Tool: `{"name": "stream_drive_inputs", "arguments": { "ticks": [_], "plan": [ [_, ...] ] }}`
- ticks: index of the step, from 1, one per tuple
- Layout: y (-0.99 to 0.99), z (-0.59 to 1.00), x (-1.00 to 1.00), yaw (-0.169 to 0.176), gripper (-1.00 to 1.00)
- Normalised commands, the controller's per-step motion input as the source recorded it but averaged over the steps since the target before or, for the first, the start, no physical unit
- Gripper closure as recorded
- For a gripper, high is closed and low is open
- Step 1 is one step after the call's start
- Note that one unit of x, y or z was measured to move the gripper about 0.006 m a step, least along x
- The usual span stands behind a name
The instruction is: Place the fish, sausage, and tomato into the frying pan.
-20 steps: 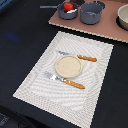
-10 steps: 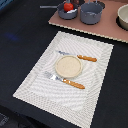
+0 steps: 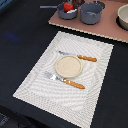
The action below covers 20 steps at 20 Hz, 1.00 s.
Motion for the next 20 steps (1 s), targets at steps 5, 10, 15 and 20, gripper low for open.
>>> {"name": "stream_drive_inputs", "arguments": {
  "ticks": [5, 10, 15, 20],
  "plan": [
    [0.08, -0.02, 0.06, 0.159, 1.00],
    [0.02, -0.17, -0.03, 0.123, 1.00],
    [0.00, -0.20, -0.14, 0.097, 1.00],
    [0.08, 0.10, 0.00, 0.040, -1.00]
  ]
}}
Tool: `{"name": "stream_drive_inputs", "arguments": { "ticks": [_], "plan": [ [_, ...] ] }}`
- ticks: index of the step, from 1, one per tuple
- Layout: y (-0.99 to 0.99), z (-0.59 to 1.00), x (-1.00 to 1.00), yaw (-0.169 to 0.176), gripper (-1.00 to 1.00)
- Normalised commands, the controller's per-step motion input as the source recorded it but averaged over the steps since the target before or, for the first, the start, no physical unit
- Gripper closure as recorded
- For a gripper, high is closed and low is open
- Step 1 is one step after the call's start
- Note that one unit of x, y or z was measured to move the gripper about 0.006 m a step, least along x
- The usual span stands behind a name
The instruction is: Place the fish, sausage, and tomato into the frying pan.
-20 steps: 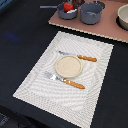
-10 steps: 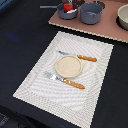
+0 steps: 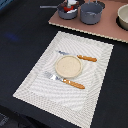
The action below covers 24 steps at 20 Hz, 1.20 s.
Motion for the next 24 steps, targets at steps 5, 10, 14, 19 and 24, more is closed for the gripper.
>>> {"name": "stream_drive_inputs", "arguments": {
  "ticks": [5, 10, 14, 19, 24],
  "plan": [
    [0.07, 0.34, 0.00, 0.026, -1.00],
    [0.01, 0.33, 0.00, 0.031, -1.00],
    [-0.09, 0.93, 0.00, 0.000, -1.00],
    [0.00, 1.00, 0.00, -0.047, -1.00],
    [-0.27, 0.84, -0.02, -0.153, -1.00]
  ]
}}
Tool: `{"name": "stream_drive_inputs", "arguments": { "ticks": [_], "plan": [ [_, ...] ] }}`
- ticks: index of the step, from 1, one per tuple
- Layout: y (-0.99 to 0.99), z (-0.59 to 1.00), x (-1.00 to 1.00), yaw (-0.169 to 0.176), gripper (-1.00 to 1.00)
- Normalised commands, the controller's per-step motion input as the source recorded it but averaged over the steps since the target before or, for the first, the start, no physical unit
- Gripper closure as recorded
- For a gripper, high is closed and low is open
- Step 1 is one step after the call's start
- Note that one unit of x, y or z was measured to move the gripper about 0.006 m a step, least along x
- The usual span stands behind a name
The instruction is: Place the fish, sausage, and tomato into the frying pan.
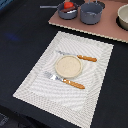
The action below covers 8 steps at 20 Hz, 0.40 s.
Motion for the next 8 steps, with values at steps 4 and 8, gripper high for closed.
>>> {"name": "stream_drive_inputs", "arguments": {
  "ticks": [4, 8],
  "plan": [
    [-0.09, 0.05, -0.02, -0.050, -1.00],
    [0.00, 0.00, 0.00, 0.000, -1.00]
  ]
}}
